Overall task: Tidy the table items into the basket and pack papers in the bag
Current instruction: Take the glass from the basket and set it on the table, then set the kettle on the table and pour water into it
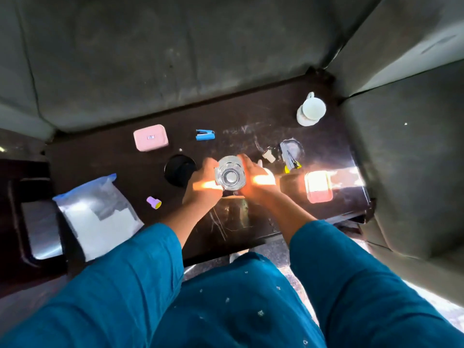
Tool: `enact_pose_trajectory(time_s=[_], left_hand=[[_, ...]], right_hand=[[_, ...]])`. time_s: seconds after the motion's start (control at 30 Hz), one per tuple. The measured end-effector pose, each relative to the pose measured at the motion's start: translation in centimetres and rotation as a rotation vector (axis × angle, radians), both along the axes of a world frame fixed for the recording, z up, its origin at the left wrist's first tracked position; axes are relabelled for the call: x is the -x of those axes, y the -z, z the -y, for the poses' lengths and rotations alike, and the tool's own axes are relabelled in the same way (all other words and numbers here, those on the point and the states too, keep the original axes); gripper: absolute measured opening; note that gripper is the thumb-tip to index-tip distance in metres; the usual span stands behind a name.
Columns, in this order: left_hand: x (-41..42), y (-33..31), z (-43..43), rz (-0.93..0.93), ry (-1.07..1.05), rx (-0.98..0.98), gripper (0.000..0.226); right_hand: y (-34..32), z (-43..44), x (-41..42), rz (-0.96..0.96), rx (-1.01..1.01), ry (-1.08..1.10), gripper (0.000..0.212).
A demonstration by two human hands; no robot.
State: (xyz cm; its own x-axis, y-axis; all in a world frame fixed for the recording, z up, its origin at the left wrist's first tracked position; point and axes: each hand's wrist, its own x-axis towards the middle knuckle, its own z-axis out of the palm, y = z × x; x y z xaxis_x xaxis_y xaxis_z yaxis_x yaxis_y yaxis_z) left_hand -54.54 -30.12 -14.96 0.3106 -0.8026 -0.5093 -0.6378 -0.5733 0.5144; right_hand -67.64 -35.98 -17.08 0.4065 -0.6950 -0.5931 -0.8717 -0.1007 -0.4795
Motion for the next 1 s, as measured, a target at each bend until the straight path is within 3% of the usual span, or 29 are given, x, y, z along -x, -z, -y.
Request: enact_pose_trajectory(time_s=[0.17, 0.37, 0.53, 0.63, 0.83, 1.0], left_hand=[[0.0, 1.9, -1.4, 0.109, 0.056, 0.003, 0.017], [0.2, 3.8, -1.9, 0.072, 0.100, 0.008, 0.014], [-0.5, 2.3, -2.2, 0.058, 0.075, 0.033, 0.020], [-1.6, -0.1, -2.2, 0.048, 0.097, 0.095, 0.010], [-8.5, -6.2, -4.9, 0.074, 0.089, 0.208, 0.024], [-16.9, -11.4, -9.9, 0.170, -0.069, 0.338, 0.024]], right_hand=[[2.8, -0.7, -1.3, 0.016, -0.081, 0.006, 0.087], [3.6, -0.6, -1.4, 0.026, -0.071, 0.031, 0.085], [1.2, -0.5, -2.4, -0.157, -0.022, -0.083, 0.091], [-1.9, -0.3, -3.7, -0.246, 0.094, -0.052, 0.078], [-8.7, -1.3, -10.2, -0.155, 0.231, -0.149, 0.074], [-14.2, -4.9, -20.2, 0.046, 0.367, -0.311, 0.073]])
